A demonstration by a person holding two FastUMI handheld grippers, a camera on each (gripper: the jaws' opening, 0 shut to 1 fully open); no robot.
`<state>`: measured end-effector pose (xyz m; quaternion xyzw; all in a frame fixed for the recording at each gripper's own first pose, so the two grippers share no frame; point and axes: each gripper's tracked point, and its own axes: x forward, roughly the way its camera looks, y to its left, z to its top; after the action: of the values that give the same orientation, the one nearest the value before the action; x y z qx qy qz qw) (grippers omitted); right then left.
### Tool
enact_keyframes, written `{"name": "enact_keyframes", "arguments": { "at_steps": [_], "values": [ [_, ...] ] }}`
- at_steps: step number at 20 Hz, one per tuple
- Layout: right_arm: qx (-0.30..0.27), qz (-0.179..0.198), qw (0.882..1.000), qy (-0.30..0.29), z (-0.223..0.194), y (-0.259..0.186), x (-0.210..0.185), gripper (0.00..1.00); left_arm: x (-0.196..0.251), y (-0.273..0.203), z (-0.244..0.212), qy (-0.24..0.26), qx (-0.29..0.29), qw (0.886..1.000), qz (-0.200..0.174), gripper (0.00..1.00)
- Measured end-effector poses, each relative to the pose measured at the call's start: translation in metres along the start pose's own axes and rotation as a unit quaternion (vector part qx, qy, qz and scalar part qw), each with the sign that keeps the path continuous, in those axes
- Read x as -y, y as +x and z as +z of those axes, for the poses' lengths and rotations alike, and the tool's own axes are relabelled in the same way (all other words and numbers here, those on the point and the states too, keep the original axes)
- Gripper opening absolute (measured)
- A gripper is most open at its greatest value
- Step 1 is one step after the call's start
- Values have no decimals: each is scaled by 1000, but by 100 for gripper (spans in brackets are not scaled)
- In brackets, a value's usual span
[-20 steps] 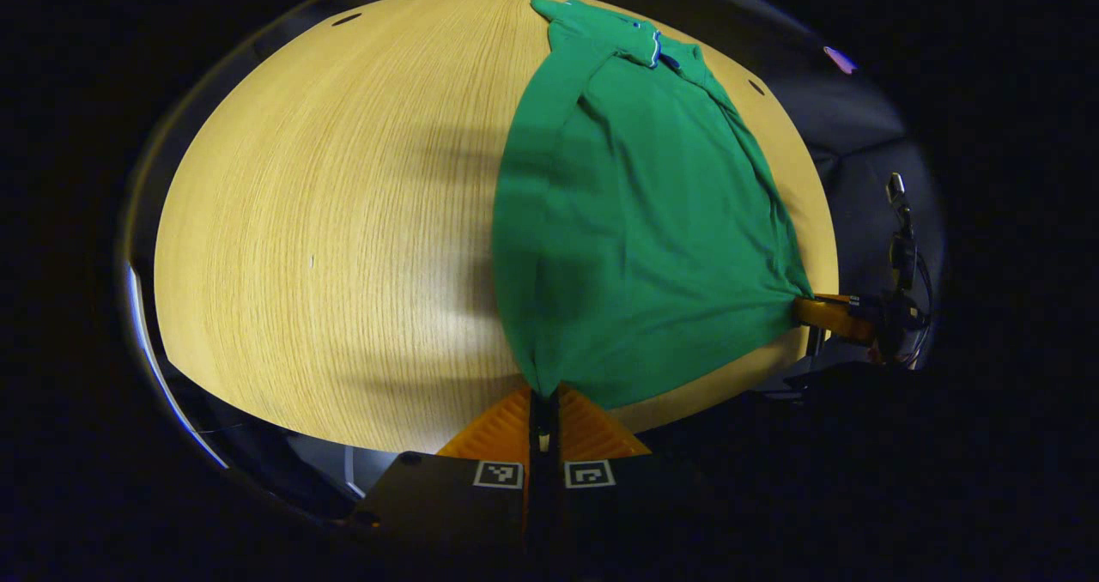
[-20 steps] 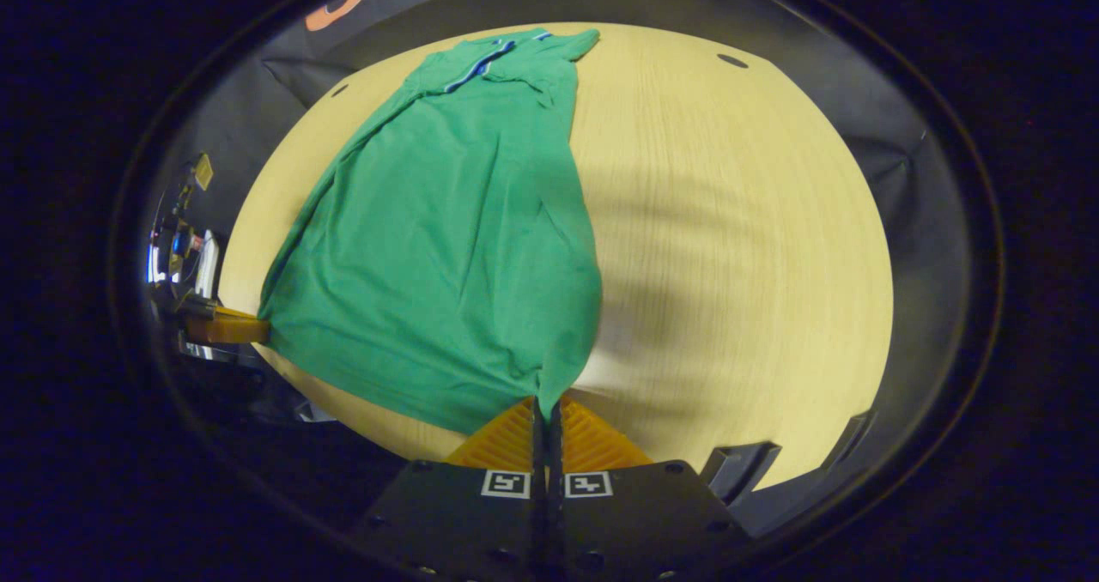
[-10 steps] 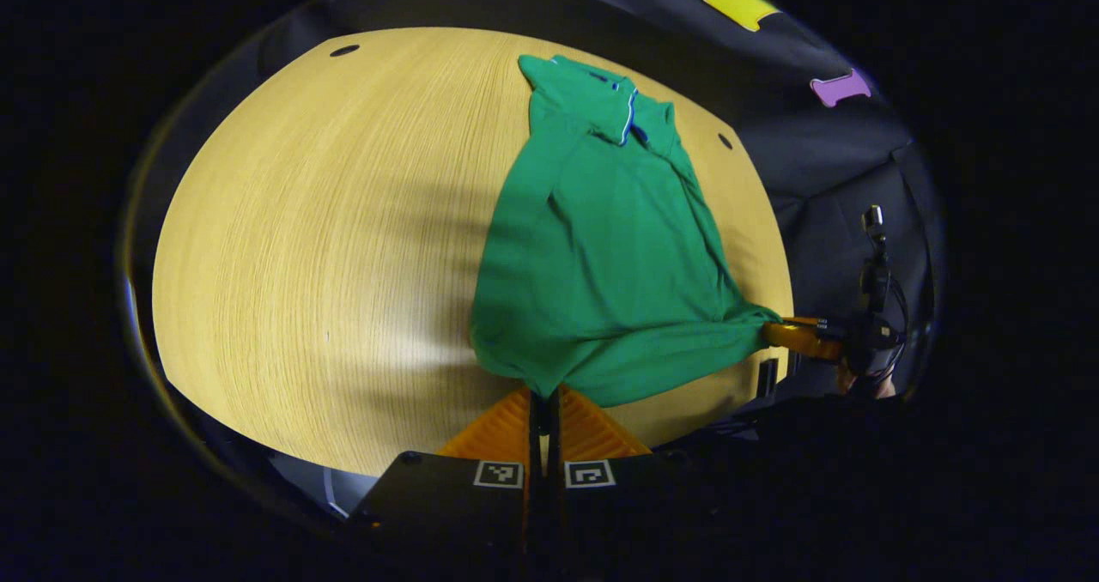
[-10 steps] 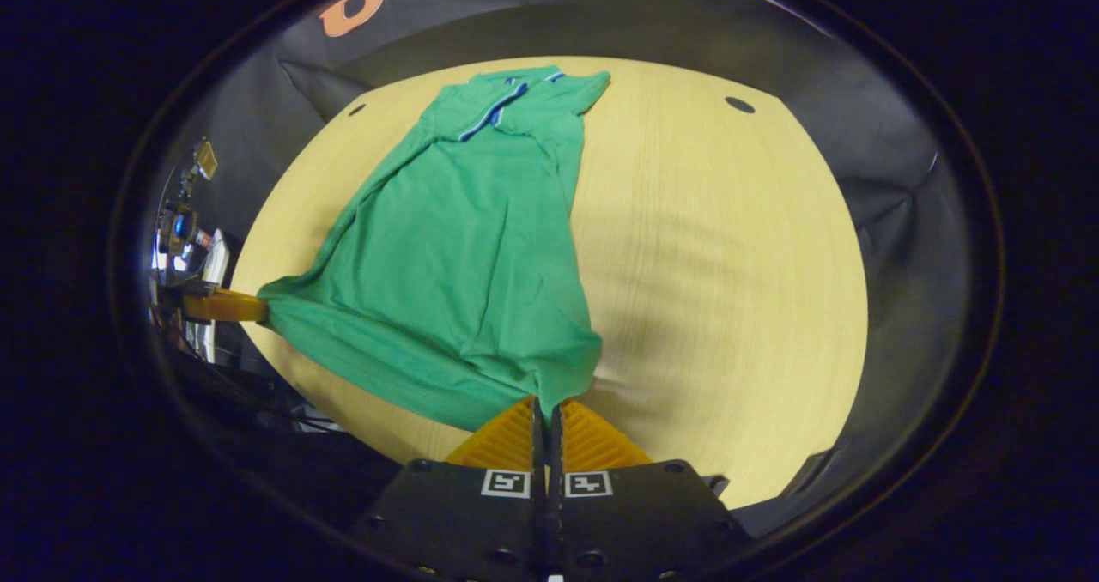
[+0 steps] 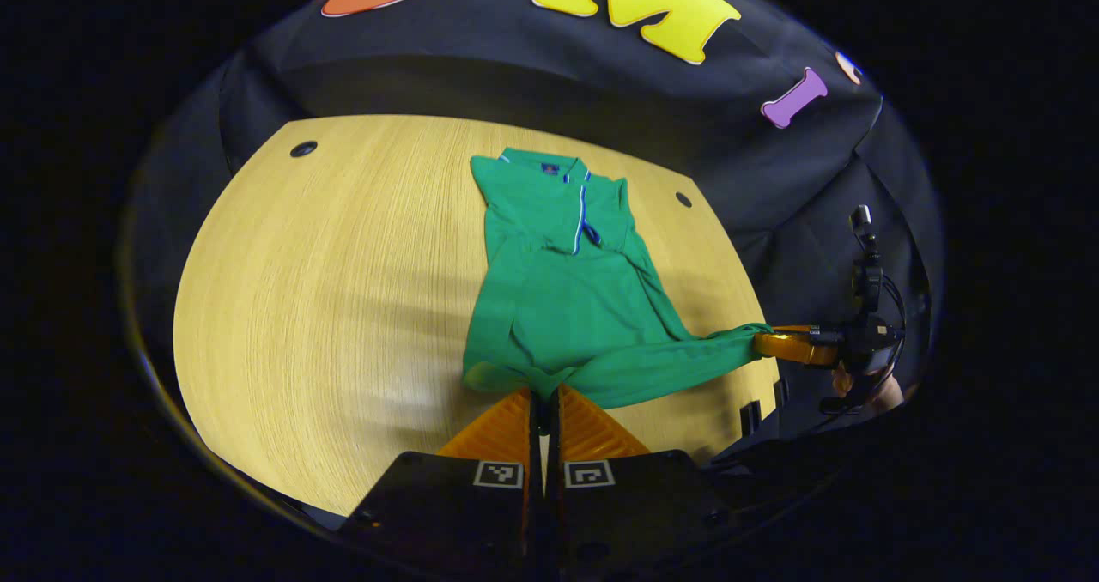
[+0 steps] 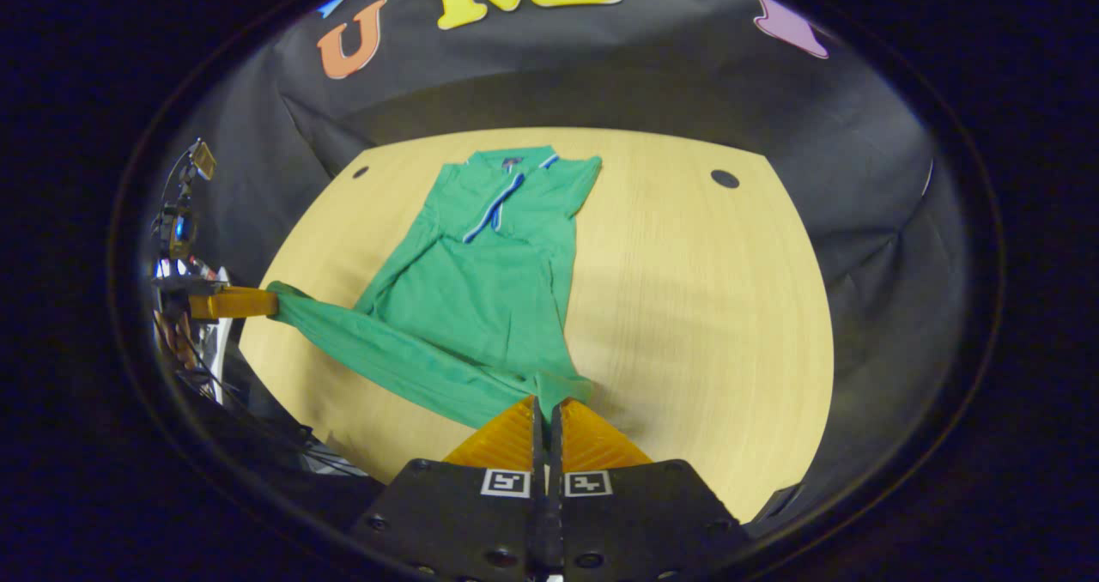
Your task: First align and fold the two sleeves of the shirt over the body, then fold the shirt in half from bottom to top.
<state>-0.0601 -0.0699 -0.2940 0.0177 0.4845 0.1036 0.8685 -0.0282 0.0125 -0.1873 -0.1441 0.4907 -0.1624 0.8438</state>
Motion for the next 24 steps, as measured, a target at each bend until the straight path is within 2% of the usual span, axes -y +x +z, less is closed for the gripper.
{"name": "enact_keyframes", "arguments": {
  "at_steps": [1, 3, 8, 13, 16, 19, 24],
  "values": [
    [13, -6, 1000, 1, 12, -3, 3, 0, -2, 2, 9, 1, 11, 1000, 1, 4],
    [43, -16, 999, -2, 37, -7, 5, 2, -5, 5, 28, 6, 43, 999, 2, 4],
    [102, -26, 994, 3, 99, -12, 3, 0, 1, 2, 98, 25, 107, 994, 7, 4],
    [146, -39, 988, 4, 162, -12, 7, 0, -7, 10, 148, 30, 140, 990, 12, 3],
    [163, -42, 986, 8, 197, -1, 6, 2, -15, 23, 180, 25, 158, 987, 15, 3],
    [170, -47, 984, 7, 223, 14, 9, 0, -24, 41, 211, 17, 180, 983, 20, 3],
    [178, -53, 982, 14, 265, 56, 13, 0, -42, 81, 252, 26, 207, 977, 50, 3]
  ]
}}
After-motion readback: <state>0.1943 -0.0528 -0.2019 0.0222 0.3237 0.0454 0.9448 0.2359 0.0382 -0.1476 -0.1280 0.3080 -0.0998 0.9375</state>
